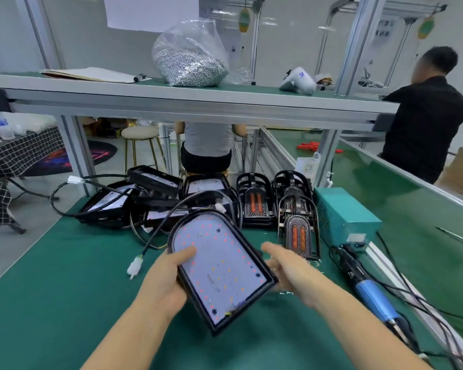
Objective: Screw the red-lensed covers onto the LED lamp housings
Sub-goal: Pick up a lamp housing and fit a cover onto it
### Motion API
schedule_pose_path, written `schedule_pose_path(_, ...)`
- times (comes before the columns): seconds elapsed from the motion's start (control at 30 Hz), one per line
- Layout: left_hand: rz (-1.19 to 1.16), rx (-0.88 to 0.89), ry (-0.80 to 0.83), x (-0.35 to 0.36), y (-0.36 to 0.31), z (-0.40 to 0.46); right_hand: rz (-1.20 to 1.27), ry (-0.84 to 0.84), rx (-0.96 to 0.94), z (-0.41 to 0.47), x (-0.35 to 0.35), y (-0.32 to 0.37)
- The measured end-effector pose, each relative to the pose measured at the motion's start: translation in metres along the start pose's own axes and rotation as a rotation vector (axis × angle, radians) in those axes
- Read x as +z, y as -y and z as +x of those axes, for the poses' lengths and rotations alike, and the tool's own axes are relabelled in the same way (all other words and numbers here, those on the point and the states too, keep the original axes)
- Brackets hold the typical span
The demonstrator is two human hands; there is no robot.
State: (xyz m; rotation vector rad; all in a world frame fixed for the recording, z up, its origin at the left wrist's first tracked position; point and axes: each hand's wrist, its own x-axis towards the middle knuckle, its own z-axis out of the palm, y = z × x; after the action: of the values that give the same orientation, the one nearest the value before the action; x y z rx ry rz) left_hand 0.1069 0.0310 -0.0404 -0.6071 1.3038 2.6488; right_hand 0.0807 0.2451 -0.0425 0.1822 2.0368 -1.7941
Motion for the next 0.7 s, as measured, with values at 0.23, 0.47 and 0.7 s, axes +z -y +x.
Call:
schedule_pose_path(0.23,-0.052,0.04,-0.145,-0.028,0.045,0.001,-0.22,-0.142,-0.019,0.038,0.024,-0.009)
schedule_pose_path(0.47,0.244,0.203,-0.332,-0.037,0.053,0.011,-0.767,-0.046,-0.119,0.047,0.021,-0.006)
schedule_pose_path(0.7,0.66,0.308,-0.37,-0.047,0.05,0.008,-0.895,-0.451,-0.266,0.04,-0.023,-0.005)
